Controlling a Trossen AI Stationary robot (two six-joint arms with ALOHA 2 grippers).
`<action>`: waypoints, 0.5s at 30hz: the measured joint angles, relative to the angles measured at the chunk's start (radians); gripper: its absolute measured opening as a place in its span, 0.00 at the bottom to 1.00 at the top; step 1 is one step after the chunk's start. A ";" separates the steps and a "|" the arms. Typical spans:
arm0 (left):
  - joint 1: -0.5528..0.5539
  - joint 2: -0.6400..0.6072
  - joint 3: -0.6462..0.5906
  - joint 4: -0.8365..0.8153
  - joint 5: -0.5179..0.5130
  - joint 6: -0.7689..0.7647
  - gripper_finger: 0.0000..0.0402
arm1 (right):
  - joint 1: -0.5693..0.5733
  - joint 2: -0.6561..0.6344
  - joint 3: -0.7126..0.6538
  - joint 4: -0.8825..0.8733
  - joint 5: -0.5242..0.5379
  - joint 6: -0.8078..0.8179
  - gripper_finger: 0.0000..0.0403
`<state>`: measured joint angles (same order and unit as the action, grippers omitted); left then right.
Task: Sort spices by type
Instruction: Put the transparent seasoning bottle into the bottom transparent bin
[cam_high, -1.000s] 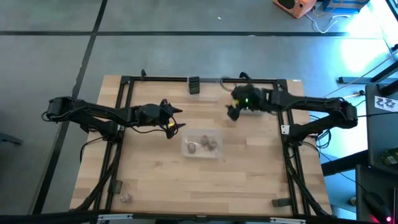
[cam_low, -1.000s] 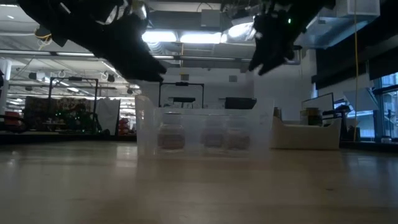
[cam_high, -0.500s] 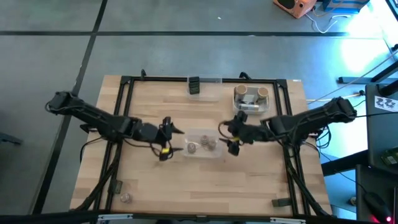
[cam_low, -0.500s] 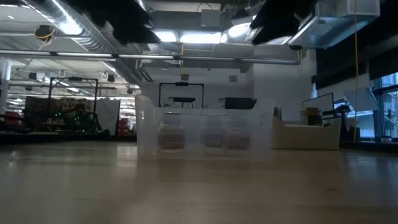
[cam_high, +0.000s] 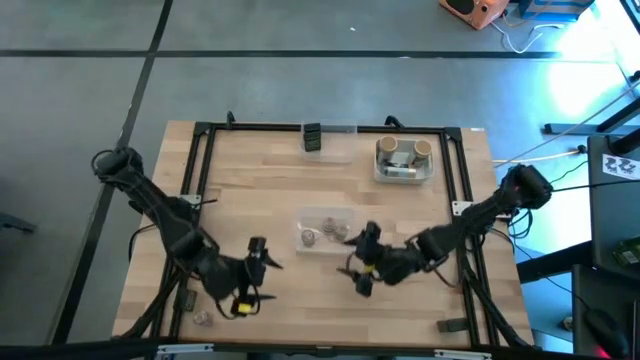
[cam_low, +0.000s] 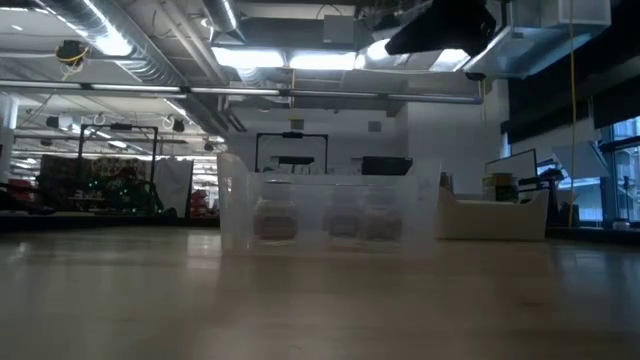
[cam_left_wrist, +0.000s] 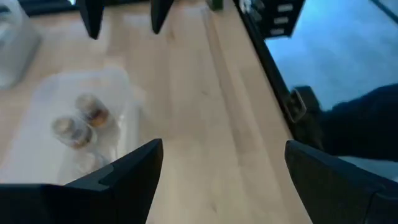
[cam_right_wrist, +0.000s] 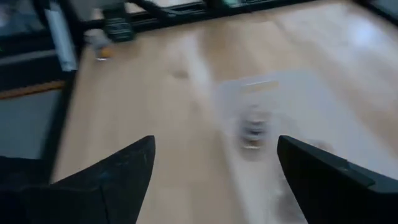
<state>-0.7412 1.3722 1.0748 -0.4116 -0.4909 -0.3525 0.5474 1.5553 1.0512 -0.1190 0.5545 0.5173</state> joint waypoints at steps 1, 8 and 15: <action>-0.017 0.025 0.032 -0.034 -0.003 -0.024 0.80 | 0.016 0.018 0.000 0.030 0.000 0.007 0.83; -0.145 0.187 0.237 -0.288 0.056 -0.237 0.80 | 0.105 0.134 0.000 0.270 0.014 0.014 0.83; -0.267 0.262 0.302 -0.449 0.148 -0.517 0.80 | 0.135 0.226 0.000 0.450 0.038 0.028 0.83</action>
<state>-1.0081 1.6343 1.3766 -0.8602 -0.3431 -0.8693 0.6828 1.7812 1.0512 0.3314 0.5921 0.5454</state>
